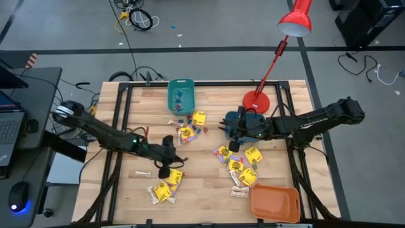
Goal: Sort candy
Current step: Put the violet candy into the green bin
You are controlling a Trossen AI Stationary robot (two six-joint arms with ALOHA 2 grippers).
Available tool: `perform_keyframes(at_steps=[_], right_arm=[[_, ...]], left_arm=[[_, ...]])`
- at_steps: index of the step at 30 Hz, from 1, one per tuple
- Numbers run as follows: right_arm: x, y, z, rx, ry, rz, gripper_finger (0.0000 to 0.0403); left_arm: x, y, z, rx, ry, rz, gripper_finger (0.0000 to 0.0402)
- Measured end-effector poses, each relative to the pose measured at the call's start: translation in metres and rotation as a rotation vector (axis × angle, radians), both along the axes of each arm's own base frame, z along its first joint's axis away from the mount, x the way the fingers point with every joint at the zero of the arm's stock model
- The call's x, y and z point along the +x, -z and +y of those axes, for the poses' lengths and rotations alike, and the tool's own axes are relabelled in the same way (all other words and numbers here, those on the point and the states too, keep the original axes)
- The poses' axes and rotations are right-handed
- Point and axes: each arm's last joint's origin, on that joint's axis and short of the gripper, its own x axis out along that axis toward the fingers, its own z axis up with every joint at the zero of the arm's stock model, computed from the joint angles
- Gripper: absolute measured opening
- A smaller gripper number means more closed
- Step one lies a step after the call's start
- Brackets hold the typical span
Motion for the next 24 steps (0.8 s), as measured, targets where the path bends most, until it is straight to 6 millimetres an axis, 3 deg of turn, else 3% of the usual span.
perform_keyframes(at_steps=[14, 24], right_arm=[[0.000, 0.000, 0.000, 0.003, 0.001, -0.003, 0.0077], [0.000, -0.001, 0.000, 0.002, 0.000, -0.012, 0.0077]], left_arm=[[-0.043, -0.072, 0.035, 0.229, -0.156, -0.317, 0.0000], [-0.049, -0.090, 0.078, 0.287, -0.403, -0.392, 0.0000]])
